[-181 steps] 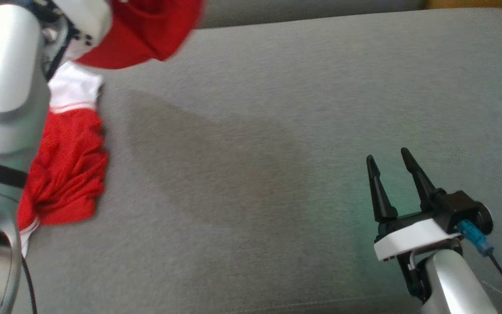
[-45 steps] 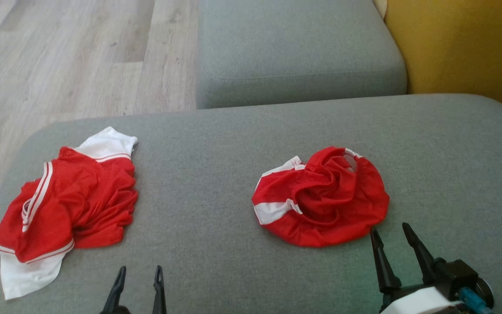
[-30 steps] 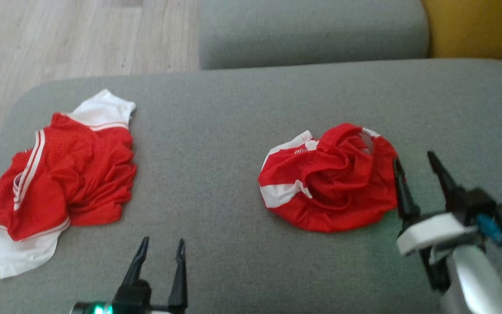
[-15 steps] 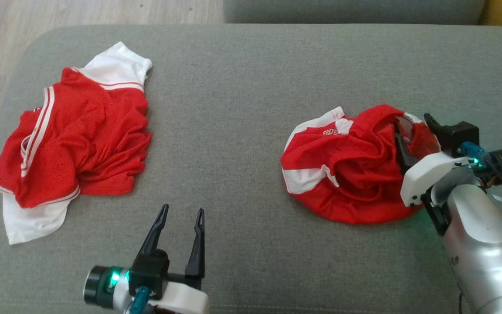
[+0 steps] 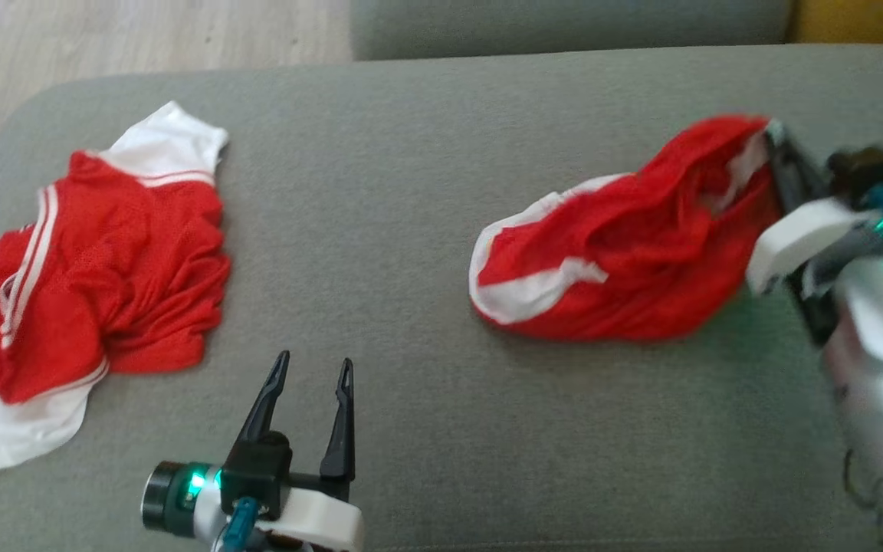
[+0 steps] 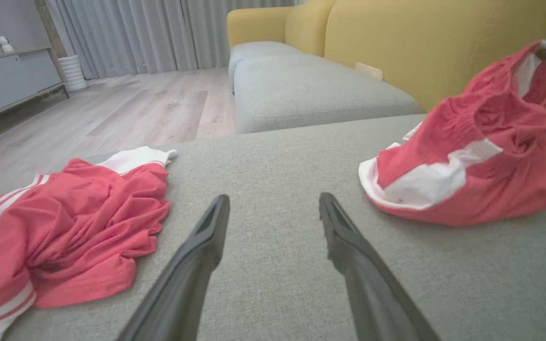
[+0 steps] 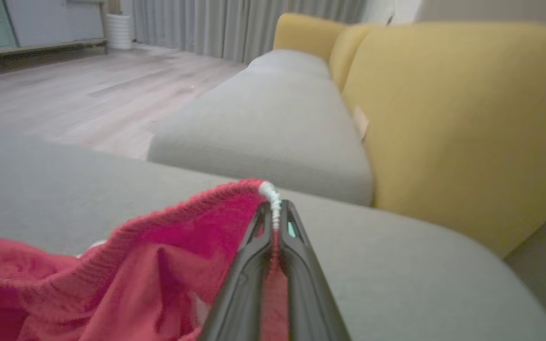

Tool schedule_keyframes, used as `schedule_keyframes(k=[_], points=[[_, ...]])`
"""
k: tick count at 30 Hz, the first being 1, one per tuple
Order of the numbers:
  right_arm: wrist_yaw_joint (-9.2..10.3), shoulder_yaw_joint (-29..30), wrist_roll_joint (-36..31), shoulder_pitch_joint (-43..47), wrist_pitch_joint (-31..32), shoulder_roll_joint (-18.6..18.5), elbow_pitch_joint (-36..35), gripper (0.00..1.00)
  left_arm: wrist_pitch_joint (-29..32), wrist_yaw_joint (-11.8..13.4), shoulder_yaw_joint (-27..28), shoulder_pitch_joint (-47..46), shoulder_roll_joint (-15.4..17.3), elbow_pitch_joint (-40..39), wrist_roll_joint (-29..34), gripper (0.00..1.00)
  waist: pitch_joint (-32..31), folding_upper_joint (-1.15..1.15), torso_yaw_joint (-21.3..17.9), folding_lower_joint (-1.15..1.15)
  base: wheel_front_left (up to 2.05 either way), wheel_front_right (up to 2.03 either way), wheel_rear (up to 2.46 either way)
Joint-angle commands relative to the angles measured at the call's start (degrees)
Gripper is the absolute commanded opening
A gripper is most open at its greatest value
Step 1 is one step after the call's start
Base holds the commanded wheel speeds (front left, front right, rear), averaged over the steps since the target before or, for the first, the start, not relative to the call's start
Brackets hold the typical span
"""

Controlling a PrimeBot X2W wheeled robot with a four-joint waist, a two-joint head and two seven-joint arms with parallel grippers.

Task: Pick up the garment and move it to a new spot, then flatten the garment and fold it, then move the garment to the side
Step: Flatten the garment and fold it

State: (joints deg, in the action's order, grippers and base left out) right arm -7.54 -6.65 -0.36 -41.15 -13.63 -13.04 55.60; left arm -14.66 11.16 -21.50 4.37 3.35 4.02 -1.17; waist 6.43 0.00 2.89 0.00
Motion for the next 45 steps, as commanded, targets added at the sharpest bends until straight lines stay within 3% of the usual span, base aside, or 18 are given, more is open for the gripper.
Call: schedule_keyframes(k=[1, 6, 10, 17, 21, 23, 26, 27, 28, 29, 30, 36, 37, 38, 45], points=[[0.05, 0.05, -0.83, -3.62, -0.88, -1.05, -2.71, 0.0, -0.34, 0.18, 1.9, -1.28, -0.42, -2.04, -0.15, 1.0, -1.29, 0.0, -1.66, 0.0, 0.0, 0.0, 0.0], [0.05, 3.2, -4.33, -7.87, -0.91, -1.78, -7.15, 0.0, -0.34, 0.48, 1.9, -0.71, -0.43, -2.19, -0.22, 1.0, -2.87, 0.0, -3.92, 0.0, 0.0, 0.0, 0.0], [0.05, 3.27, -6.92, -7.44, 1.95, 0.76, -10.98, 0.0, -0.34, 0.77, 1.45, -0.37, -0.44, -2.15, -0.37, 1.0, -3.42, 0.0, -4.38, 0.0, 0.0, 0.0, 0.0], [0.05, 4.01, -8.81, 6.54, 7.59, 7.82, -21.24, 0.0, -0.34, 0.73, 0.26, -0.53, -0.46, -1.96, -1.18, 1.0, -3.43, 0.0, -1.91, 0.0, 0.0, 0.0, 0.0], [0.05, 2.87, -4.41, 18.1, 9.78, 10.05, -28.66, 0.0, -0.34, 0.28, 0.05, -0.62, -0.46, -1.61, -1.53, 1.0, -3.79, 0.0, -0.11, 0.0, 0.0, 0.0, 0.0], [0.05, -1.5, 1.79, 23.25, 10.7, 10.11, -32.39, 0.0, -0.34, 0.05, 0.08, -0.69, -0.46, -1.52, -1.76, 1.0, -4.08, 0.0, 0.63, 0.0, 0.0, 0.0, 0.0], [0.05, -6.87, 5.75, 28.61, 11.75, 10.13, -36.52, 0.0, -0.34, -0.33, 0.15, -0.88, -0.46, -1.45, -2.06, 1.0, -4.43, 0.0, 1.22, 0.0, 0.0, 0.0, 0.0], [0.05, -8.21, 6.71, 29.72, 11.67, 10.14, -37.59, 0.02, -0.34, -0.41, 0.14, -0.97, -0.46, -1.57, -2.25, 1.0, -4.54, 0.0, 1.27, 0.0, 0.0, 0.0, 0.0], [0.05, -9.42, 8.03, 30.59, 11.51, 10.14, -38.41, 0.28, -0.34, -0.45, 0.09, -1.02, -0.46, -1.77, -2.53, 1.0, -4.6, 0.0, 1.27, 0.0, 0.0, 0.0, 0.0], [0.05, -9.42, 8.03, 30.59, 11.51, 10.14, -38.41, 0.28, -0.34, -0.45, 0.09, -1.02, -0.46, -1.77, -2.53, 1.0, -4.6, 0.0, 1.27, 0.0, 0.0, 0.0, 0.0], [0.05, -10.48, 9.17, 31.05, 11.13, 10.14, -39.02, 0.02, -0.34, -0.45, 0.1, -1.08, -0.46, -1.94, -2.74, 1.0, -4.61, 0.0, 1.14, 0.0, 0.0, 0.0, 0.0], [0.05, -15.1, 15.32, 29.16, 6.21, 10.15, -38.44, 0.0, -0.34, -1.35, -0.88, -1.63, -0.46, -1.53, -2.75, 1.0, -5.22, 0.0, 1.26, 0.0, 0.0, 0.0, 0.0], [0.05, -16.26, 16.39, 28.69, 6.43, 10.15, -37.54, 0.64, -0.34, -1.52, -1.13, -1.71, -0.46, -1.37, -2.75, 1.0, -5.4, 0.0, 1.48, 0.0, 0.0, 0.0, 0.0], [0.05, -17.19, 17.68, 28.34, 6.55, 10.15, -36.76, 1.0, -0.34, -1.68, -1.35, -1.79, -0.46, -1.19, -2.76, 1.0, -5.57, 0.0, 1.71, 0.0, 0.0, 0.0, 0.0], [0.05, -20.77, 20.35, 28.77, 9.55, 10.15, -33.87, 1.0, -0.34, -3.25, -3.62, -2.32, -0.46, -0.25, -4.31, 1.0, -6.15, 0.0, 2.48, 0.0, 0.0, 0.0, 0.0]])
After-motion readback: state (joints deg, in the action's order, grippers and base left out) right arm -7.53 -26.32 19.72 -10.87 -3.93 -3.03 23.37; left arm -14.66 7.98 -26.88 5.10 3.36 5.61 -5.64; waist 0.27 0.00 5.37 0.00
